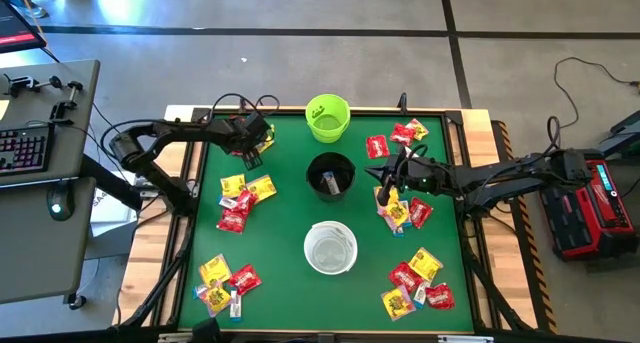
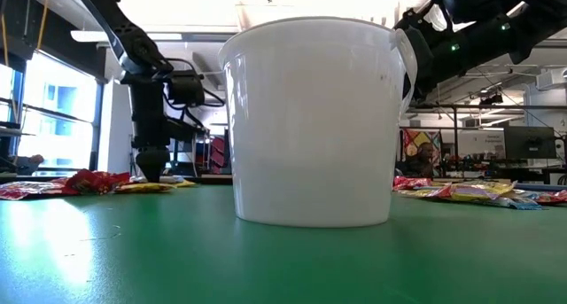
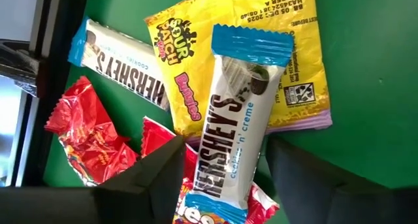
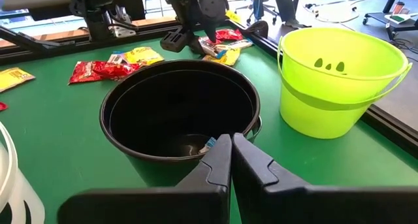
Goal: Sort candy by brand, put in halloween buckets
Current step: Put the white chocolate into the black bucket
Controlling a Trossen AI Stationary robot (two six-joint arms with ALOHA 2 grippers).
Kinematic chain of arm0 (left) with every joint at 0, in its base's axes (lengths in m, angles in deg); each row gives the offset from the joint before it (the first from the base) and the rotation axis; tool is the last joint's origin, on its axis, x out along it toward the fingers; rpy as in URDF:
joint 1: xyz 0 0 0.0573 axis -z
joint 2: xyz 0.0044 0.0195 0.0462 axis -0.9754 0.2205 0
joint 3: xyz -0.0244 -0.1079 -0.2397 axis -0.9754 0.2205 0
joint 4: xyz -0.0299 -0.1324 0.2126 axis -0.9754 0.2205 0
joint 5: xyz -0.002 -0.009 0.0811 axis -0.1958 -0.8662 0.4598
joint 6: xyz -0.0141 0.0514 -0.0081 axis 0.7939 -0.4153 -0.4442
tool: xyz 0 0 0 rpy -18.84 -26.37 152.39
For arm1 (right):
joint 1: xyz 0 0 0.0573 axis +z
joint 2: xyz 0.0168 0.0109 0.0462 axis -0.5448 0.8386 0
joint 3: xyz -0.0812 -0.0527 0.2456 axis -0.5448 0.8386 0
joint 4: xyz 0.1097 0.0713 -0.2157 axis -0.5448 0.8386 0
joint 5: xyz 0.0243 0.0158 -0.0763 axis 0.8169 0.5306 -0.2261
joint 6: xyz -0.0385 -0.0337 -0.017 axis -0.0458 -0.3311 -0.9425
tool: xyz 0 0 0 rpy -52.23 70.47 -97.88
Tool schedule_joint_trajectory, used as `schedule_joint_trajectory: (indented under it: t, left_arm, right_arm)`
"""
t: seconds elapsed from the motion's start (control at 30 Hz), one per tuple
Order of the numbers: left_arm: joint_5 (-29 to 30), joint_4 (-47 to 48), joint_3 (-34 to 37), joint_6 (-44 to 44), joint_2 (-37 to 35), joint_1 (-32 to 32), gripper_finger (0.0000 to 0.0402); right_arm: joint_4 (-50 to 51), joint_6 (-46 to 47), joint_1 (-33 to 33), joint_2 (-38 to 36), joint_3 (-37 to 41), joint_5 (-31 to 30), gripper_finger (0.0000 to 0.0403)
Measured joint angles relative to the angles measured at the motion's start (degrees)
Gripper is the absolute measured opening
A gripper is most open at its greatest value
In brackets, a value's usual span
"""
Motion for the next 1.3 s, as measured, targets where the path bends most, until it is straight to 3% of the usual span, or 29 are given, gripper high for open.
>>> schedule_joint_trajectory:
  t: [0.47, 0.93, 1.3]
  left_arm:
    - [-0.1, -0.4, 0.2, 0.1, -0.8, 0.5, 0.0121]
    - [0.8, 3.7, 0.3, 0.7, -8.8, 0.5, 0.0116]
    - [-4.8, 4.4, 0.2, 3.5, -18.4, 3.2, 0.0116]
  right_arm:
    - [0.0, 0.0, 0.0, 0.0, 0.0, 0.0, 0.0]
    - [0.0, 0.0, 0.0, 0.0, 0.0, 0.0, 0.0]
    - [0.0, 0.0, 0.0, 0.0, 0.0, 0.0, 0.0]
